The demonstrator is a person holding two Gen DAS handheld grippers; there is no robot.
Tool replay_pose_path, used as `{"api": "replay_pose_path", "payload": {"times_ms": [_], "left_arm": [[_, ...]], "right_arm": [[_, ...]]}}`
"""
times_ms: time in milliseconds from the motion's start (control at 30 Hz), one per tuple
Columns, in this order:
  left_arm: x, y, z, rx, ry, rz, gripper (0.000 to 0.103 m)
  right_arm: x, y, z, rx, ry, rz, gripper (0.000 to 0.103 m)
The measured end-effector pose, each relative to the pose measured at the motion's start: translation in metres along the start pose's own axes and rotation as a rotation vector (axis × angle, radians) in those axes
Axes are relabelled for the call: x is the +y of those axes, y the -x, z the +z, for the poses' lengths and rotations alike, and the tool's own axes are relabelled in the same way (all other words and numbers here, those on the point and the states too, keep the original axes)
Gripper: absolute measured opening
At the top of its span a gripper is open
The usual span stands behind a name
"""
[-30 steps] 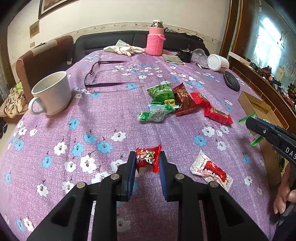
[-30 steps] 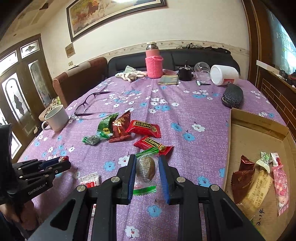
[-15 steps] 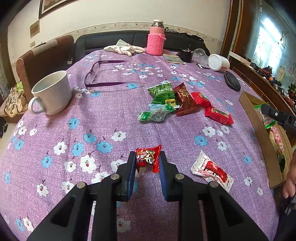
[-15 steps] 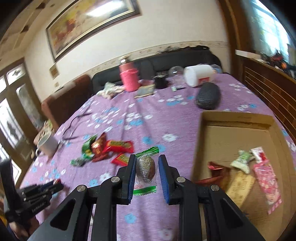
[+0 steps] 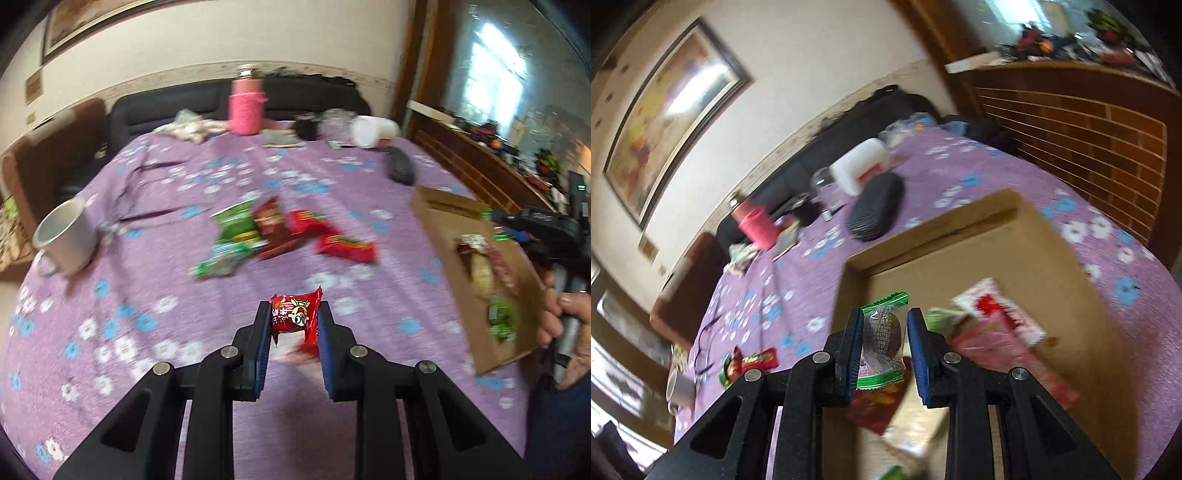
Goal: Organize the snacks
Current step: 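Carry the red candy and nut bag into the cardboard tray and open both grippers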
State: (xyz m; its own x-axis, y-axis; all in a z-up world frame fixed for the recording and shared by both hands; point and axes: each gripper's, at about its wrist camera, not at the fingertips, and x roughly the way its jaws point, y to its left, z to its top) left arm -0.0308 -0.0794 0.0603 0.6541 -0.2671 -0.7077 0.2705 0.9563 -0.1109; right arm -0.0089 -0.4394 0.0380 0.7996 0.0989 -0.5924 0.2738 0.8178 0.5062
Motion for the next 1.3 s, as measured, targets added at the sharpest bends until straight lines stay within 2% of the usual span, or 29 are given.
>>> {"api": "replay_pose_path", "payload": {"times_ms": [267,400,633,1033,1100,1167,1233,1300], "left_arm": [[-0.091,-0.011,0.019,0.029,-0.123,-0.175,0.023],[-0.142,-0.028,0.016,0.079,-0.187,-0.265,0.023],[-0.199,-0.053,0.002,0.155,-0.293,-0.323,0.023],[-0.211,-0.065,0.005,0.157,-0.303,-0.379,0.023],[-0.211,-0.065,0.006,0.153,-0.298,-0.395,0.025],[-0.211,-0.063,0.007,0.144,-0.295,-0.400,0.036],[-0.209,-0.062,0.008,0.133,-0.292,-0.398,0.042],[-0.208,-0.060,0.009,0.129,-0.284,-0.400,0.042]], "right_arm": [[-0.026,0.000,0.006,0.010,-0.060,-0.091,0.026],[-0.033,-0.003,0.006,0.027,-0.069,-0.129,0.026],[-0.037,-0.009,0.008,0.051,-0.075,-0.156,0.026],[-0.040,-0.005,0.011,0.036,-0.094,-0.176,0.027],[-0.040,-0.003,0.011,0.027,-0.097,-0.179,0.027],[-0.041,-0.001,0.012,0.015,-0.104,-0.185,0.027],[-0.044,0.002,0.013,0.000,-0.115,-0.191,0.027],[-0.045,0.006,0.014,-0.016,-0.120,-0.201,0.027]]}}
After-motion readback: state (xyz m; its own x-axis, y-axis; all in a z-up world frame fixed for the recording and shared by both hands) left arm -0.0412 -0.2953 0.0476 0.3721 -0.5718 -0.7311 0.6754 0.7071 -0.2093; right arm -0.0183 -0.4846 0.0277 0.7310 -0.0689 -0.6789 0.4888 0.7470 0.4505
